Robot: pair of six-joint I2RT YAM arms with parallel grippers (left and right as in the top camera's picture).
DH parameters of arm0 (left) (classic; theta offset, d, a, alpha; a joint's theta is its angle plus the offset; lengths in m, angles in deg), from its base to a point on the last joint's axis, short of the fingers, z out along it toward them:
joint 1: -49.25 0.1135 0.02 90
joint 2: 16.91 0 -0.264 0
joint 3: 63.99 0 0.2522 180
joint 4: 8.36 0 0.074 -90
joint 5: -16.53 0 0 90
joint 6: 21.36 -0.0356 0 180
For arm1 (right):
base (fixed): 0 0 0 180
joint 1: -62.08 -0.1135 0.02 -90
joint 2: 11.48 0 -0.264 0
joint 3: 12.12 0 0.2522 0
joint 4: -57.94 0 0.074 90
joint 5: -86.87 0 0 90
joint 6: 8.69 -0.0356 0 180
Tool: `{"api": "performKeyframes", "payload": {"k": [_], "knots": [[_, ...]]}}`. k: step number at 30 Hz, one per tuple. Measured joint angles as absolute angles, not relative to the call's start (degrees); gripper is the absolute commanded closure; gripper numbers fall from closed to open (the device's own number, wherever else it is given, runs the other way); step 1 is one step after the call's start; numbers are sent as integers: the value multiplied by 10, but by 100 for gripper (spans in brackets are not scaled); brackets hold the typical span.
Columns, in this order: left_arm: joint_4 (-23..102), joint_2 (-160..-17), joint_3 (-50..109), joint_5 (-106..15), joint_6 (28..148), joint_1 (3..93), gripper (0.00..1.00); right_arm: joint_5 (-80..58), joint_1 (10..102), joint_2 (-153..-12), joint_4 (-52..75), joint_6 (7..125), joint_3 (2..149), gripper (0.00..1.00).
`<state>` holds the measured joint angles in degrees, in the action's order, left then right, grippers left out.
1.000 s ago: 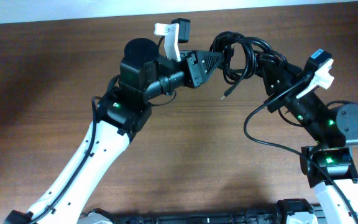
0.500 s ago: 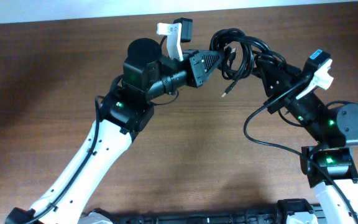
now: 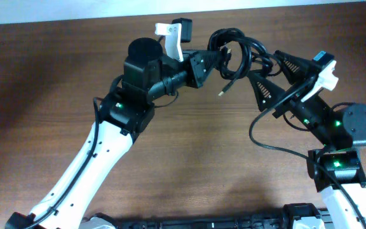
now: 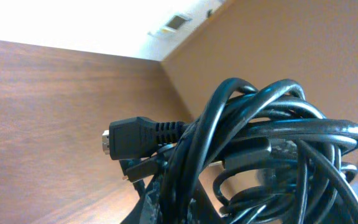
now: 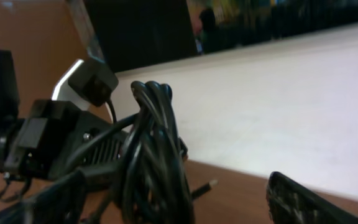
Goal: Untangle cables
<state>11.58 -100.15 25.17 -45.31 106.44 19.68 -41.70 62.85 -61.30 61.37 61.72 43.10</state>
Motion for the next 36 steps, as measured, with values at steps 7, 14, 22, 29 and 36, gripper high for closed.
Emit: {"api": "performKeyframes", "payload": {"k": [7,14,22,29,36], "knots": [[189,-1002,252,-506,959,200,100,-418,629,-613,528,666,431,3],[254,-1002,252,-537,822,209,100,-428,629,-613,474,714,431,3],[314,-1003,252,-543,651,209,100,-450,629,-613,387,817,431,3],[309,-1003,252,-543,626,203,100,-488,629,-613,384,850,431,13],[285,-1003,252,-542,624,155,100,-513,629,-613,384,874,431,48]]}}
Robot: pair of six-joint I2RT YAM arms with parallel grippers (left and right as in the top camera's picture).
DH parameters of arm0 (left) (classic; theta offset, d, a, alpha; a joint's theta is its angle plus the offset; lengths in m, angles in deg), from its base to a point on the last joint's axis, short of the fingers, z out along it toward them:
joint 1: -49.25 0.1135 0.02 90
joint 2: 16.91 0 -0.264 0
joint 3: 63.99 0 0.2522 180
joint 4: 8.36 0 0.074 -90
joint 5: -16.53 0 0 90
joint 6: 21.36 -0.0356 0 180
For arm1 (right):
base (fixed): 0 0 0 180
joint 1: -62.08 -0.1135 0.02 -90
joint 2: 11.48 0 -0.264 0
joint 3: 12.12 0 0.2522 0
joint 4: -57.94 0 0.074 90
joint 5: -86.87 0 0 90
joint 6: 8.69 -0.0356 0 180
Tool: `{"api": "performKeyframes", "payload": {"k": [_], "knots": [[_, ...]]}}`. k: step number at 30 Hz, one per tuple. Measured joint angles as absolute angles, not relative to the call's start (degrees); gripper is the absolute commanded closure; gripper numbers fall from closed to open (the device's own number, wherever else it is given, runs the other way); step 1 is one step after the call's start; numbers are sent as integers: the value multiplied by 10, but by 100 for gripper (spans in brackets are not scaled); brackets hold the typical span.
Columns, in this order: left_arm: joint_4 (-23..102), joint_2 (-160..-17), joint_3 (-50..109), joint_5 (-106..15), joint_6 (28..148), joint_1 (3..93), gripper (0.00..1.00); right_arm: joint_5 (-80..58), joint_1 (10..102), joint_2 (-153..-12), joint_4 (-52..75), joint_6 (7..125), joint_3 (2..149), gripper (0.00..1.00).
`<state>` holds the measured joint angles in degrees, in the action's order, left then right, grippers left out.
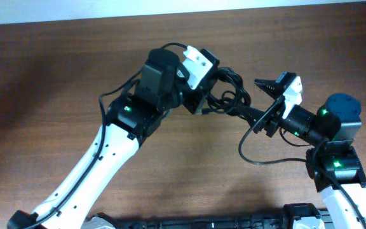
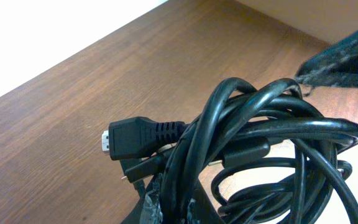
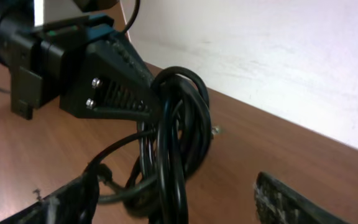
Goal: Untangle cables
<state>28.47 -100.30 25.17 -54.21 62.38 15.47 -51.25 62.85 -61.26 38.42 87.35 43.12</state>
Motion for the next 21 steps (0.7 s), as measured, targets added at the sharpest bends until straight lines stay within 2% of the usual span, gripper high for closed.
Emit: {"api": "performKeyframes", "payload": {"k": [1,6,8,13,15,17,21], "knots": [[283,-1003,252,-542,624,151,100,-513,629,-613,383,878,431,57],[268,-1003,252,-540,631,148,100,-513,629,-613,383,883,431,85],[267,-1003,252,-540,635,148,100,-512,629,-613,383,884,431,92],[266,-1004,252,-540,640,149,100,-509,629,-613,384,886,431,95],[266,-1004,252,-540,642,149,100,-508,629,-613,384,887,431,85],[265,-1004,252,-538,644,149,100,-508,629,-613,384,887,431,80],[256,-1005,252,-520,646,149,100,-506,629,-612,384,888,431,78]]}}
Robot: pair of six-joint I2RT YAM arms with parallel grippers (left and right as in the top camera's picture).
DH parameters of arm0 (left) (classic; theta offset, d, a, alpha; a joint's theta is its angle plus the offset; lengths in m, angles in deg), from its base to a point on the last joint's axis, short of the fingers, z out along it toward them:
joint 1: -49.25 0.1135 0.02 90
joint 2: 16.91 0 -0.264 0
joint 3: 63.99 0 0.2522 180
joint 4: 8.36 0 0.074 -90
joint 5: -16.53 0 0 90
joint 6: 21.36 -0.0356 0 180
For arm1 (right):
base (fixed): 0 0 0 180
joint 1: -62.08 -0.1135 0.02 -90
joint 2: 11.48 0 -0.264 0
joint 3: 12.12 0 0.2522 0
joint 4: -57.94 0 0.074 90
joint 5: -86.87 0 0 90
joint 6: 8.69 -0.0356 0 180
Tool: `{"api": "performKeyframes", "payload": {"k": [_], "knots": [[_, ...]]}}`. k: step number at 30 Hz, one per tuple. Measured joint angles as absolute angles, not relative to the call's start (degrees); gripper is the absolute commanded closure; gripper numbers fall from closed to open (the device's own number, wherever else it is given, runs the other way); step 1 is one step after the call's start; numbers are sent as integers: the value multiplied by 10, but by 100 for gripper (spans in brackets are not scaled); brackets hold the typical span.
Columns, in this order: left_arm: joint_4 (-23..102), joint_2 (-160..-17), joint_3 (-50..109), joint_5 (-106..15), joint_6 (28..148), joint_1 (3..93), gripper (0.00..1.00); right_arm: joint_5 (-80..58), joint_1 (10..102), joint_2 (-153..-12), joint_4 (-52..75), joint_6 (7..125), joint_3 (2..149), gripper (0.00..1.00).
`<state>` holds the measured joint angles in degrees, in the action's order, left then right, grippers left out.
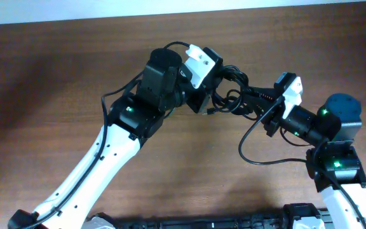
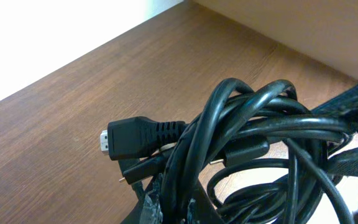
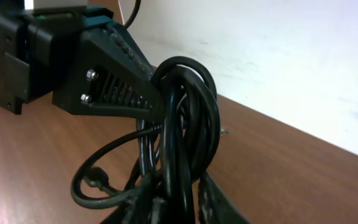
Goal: Untangle cables
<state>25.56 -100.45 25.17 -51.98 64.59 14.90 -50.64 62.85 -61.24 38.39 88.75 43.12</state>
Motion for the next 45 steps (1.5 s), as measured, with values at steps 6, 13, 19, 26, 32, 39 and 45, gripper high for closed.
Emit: {"api": "performKeyframes", "payload": {"k": [6,13,19,26,32,39,45], "knots": [[252,-1007,252,-509,651,149,100,-506,629,-613,383,883,431,96],[247,-1008,252,-504,654,152,100,-506,629,-612,383,884,431,96],[251,-1008,252,-554,734,147,100,-465,628,-613,385,863,431,96],[251,-1008,252,-603,829,147,100,-377,624,-613,377,825,431,96],[251,-1008,252,-622,850,147,100,-289,623,-613,344,790,431,96],[251,-1008,252,-624,857,147,100,-224,623,-613,323,763,431,96],[252,-1008,252,-633,856,148,100,-200,625,-613,314,760,431,44]]}}
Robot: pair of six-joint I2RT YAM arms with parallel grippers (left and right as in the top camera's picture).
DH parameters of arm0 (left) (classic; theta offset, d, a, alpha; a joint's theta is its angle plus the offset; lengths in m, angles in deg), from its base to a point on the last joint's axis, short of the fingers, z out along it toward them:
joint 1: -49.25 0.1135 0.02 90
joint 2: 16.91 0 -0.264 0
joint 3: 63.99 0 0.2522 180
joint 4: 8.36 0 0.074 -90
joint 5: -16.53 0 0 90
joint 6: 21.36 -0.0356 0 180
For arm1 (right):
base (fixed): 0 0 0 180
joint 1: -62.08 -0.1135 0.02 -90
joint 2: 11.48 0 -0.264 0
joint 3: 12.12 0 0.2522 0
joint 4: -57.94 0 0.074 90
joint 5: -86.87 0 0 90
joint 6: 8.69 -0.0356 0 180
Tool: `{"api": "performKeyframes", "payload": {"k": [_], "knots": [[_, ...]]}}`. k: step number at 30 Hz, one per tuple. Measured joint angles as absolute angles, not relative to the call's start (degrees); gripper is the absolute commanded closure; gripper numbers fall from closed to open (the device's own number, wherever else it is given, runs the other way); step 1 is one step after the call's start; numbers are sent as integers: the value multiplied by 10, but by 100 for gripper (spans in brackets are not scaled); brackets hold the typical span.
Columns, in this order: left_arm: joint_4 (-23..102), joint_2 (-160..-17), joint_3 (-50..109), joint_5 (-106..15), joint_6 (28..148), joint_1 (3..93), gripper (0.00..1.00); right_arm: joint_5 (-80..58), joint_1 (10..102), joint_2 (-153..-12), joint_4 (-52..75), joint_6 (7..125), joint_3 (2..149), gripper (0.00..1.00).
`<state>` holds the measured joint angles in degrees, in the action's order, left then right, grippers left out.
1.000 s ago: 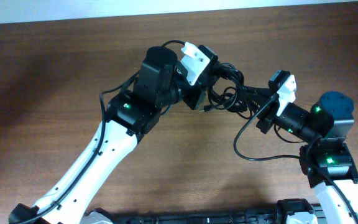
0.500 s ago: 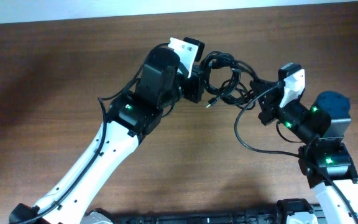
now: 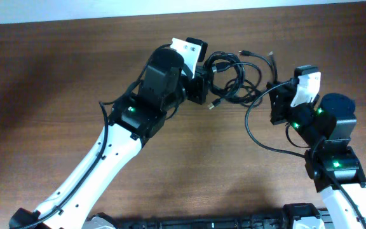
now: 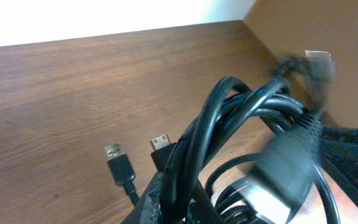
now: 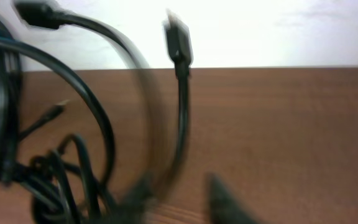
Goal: Untangle cables
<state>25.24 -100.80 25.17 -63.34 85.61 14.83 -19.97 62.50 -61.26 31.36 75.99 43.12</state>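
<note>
A tangle of black cables (image 3: 232,75) hangs at the back of the table between my two grippers. My left gripper (image 3: 202,86) is shut on the thick part of the bundle (image 4: 241,118), which rises straight out of its jaws (image 4: 176,208). Two plug ends (image 4: 118,155) lie on the wood beside it. My right gripper (image 3: 271,89) is to the right of the bundle. One plug-ended strand (image 5: 180,93) runs down into its blurred jaws (image 5: 179,186), which look closed on it.
The brown wooden table (image 3: 49,83) ends at a white wall strip (image 3: 107,9) just behind the cables. A thin black wire loop (image 3: 251,130) hangs off the right arm over the table. Two free plug ends (image 3: 271,57) point toward the back edge.
My right gripper has moved to the right, away from the left one, with a strand in it. The bundle is spread looser, and two plug ends now stick out at the back.
First my left gripper held the tight bundle up while the right stood open beside it. Then both were lower, the right jaws open around the bundle. Then the right was shut on it. Now the grippers are apart and the bundle is drawn out.
</note>
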Motion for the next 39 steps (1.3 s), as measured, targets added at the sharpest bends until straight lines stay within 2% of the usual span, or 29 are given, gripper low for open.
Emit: {"api": "performKeyframes", "payload": {"k": [1,3,6,15,19,25,27,39], "knots": [[253,-1008,252,-639,856,150,100,-194,625,-613,312,759,431,34],[253,-1008,252,-648,856,153,100,-195,626,-613,313,759,431,26],[257,-1008,252,-655,856,155,100,-225,627,-611,317,760,431,21],[259,-1008,252,-630,841,156,100,-281,627,-603,331,760,431,21],[260,-1008,252,-557,786,156,100,-282,627,-603,348,759,431,21],[259,-1008,252,-365,662,156,100,-281,627,-605,356,760,431,21],[259,-1008,252,-333,642,156,100,-276,627,-607,356,761,431,21],[266,-1008,252,-269,607,186,100,-87,627,-616,327,761,431,20]]}}
